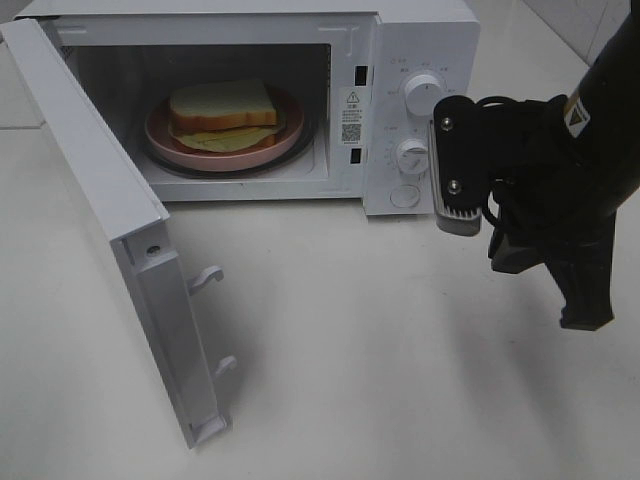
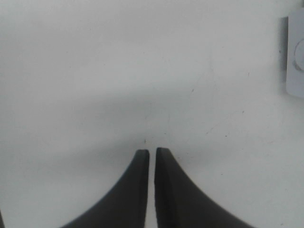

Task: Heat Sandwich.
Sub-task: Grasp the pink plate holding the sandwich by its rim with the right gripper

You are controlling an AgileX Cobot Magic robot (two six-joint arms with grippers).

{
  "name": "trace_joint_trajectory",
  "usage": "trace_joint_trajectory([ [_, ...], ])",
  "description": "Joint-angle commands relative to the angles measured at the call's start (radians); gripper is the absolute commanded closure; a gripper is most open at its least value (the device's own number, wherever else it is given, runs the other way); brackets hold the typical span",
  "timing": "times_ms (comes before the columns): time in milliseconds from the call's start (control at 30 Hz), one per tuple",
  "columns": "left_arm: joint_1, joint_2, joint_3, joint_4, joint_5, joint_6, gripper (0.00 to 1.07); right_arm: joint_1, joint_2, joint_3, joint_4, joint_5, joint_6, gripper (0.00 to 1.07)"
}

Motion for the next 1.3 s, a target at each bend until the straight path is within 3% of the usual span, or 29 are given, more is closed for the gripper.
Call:
trace_joint_trajectory([
  [33, 0.000, -0.021, 0.002, 0.001, -0.008, -0.003, 0.09, -0.001, -0.008, -0.003, -0.013, 0.013, -0.175, 0.98],
  [267, 0.000, -0.021, 0.002, 0.001, -0.008, -0.003, 0.09, -0.001, -0.008, -0.003, -0.031, 0.011, -0.319, 0.94],
  [400, 0.000, -0.021, 0.002, 0.001, -0.008, -0.003, 0.09, -0.001, -0.008, -0.003, -0.050, -0.006, -0.320, 0.84],
  [433, 0.000, -0.021, 0.002, 0.001, -0.008, -0.003, 0.09, -0.001, -0.008, -0.003, -0.059, -0.023, -0.302, 0.72],
  [500, 0.000, -0.021, 0.002, 0.001, -0.008, -0.003, 0.09, -0.001, -0.008, -0.003, -0.061, -0.048, -0.279, 0.60],
  [533, 0.000, -0.021, 0.002, 0.001, -0.008, -0.003, 0.09, -0.001, -0.008, -0.003, -0.061, -0.048, -0.279, 0.60],
  [567, 0.000, -0.021, 0.002, 0.001, -0.008, -0.003, 0.09, -0.001, -0.008, -0.003, -0.067, -0.070, -0.255, 0.45],
  [600, 0.000, -0.021, 0.002, 0.001, -0.008, -0.003, 0.09, -0.001, -0.008, -0.003, -0.067, -0.081, -0.241, 0.38],
  [767, 0.000, -0.021, 0.002, 0.001, -0.008, -0.003, 0.09, -0.001, -0.008, -0.003, -0.067, -0.123, -0.199, 0.13],
  [1167, 0.000, -0.021, 0.002, 0.001, -0.008, -0.003, 0.09, -0.001, 0.010, -0.006, -0.068, -0.208, -0.218, 0.12],
  [1300, 0.000, -0.021, 0.002, 0.001, -0.008, -0.003, 0.09, 0.003, 0.076, -0.055, -0.064, -0.250, -0.220, 0.13],
])
